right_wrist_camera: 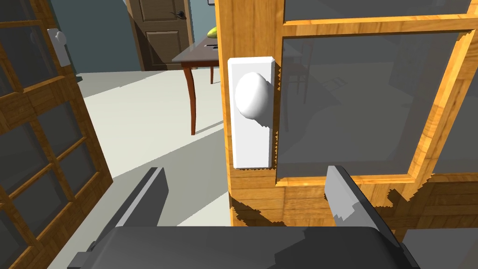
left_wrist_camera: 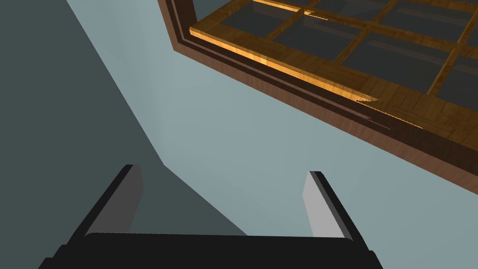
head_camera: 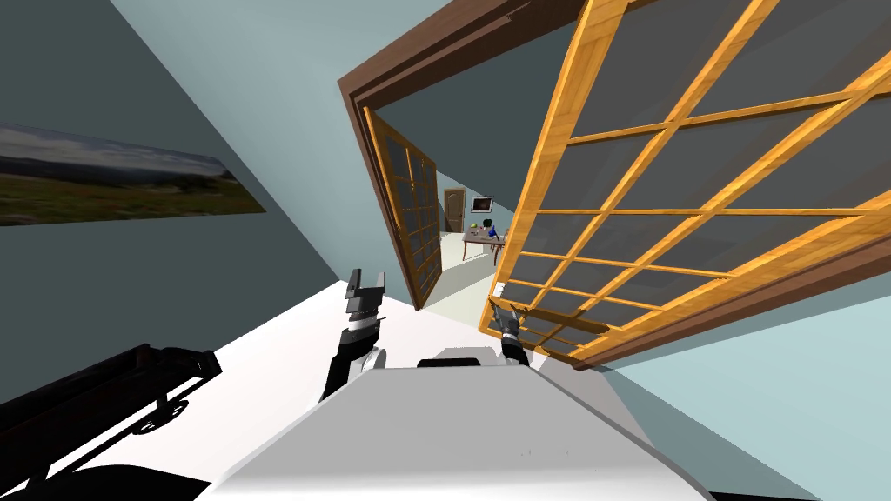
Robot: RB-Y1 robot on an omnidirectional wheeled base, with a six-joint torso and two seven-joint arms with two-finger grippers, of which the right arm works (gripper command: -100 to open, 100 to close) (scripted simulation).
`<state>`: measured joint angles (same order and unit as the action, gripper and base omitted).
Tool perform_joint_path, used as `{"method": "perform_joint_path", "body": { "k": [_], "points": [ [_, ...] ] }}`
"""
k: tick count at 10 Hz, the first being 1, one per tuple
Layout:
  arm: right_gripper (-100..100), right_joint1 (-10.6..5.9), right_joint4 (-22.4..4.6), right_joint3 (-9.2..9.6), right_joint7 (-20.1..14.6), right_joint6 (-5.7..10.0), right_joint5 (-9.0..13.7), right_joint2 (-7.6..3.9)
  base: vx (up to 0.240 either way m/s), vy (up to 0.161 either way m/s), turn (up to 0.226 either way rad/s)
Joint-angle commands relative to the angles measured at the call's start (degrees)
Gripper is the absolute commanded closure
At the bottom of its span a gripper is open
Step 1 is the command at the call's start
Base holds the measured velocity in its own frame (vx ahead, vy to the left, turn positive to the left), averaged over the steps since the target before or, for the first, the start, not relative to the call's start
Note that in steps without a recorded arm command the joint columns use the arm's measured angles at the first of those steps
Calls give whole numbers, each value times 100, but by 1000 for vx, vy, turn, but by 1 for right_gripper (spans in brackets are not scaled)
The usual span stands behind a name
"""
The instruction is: Push the door open
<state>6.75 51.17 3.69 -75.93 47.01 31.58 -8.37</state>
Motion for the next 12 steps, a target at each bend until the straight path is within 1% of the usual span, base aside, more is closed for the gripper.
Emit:
{"method": "perform_joint_path", "body": {
  "k": [1,6,9,12],
  "points": [
    [-100,-23,-24,-21,3,-1,10,-1,105,-37,1],
    [-100,-80,-84,-71,9,-5,35,-4,154,-54,-5],
    [-100,-110,-117,-98,13,-7,48,-6,117,-46,-24],
    [-100,-129,-136,-115,15,-8,56,-7,94,-28,19]
  ]
}}
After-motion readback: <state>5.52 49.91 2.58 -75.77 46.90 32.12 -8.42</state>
